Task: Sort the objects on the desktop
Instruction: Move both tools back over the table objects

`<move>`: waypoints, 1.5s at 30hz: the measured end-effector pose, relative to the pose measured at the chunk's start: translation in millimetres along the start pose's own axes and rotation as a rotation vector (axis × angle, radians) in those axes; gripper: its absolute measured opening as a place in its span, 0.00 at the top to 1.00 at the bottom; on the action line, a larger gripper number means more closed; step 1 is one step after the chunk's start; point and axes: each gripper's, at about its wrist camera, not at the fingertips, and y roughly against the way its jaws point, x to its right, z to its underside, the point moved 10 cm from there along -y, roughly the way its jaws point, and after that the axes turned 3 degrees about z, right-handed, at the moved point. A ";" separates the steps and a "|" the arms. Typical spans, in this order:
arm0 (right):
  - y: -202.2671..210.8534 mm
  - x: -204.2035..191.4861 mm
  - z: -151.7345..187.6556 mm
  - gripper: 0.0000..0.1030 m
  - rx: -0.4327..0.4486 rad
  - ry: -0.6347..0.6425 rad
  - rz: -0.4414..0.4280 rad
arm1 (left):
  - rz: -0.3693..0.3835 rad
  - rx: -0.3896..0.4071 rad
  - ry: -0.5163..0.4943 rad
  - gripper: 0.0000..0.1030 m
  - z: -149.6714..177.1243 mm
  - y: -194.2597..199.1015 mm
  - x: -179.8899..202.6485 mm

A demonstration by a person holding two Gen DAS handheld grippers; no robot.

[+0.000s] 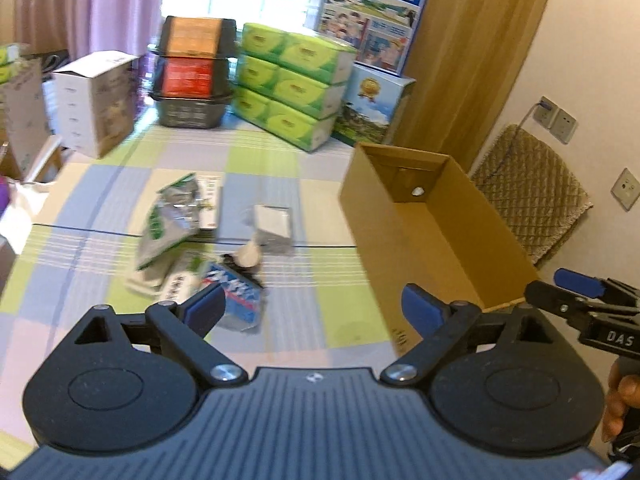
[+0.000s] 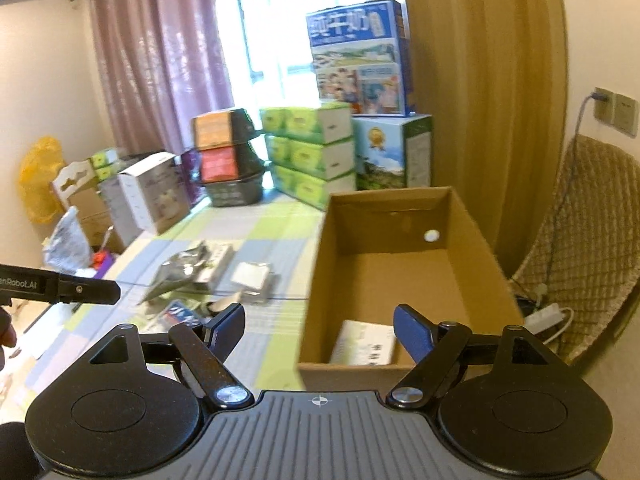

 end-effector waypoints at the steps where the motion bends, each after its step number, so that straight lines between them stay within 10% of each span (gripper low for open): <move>1: 1.2 -6.0 1.0 0.23 0.000 0.008 -0.008 | -0.012 0.006 0.000 0.07 1.7 6.1 -6.3; 19: -11.5 -83.4 38.4 0.11 -0.061 0.129 -0.133 | -0.190 -0.020 -0.047 0.01 40.1 49.0 -96.3; 45: -216.2 -144.8 86.2 0.13 -0.230 0.367 -0.334 | -0.173 -0.148 -0.201 0.02 62.8 -101.8 -171.0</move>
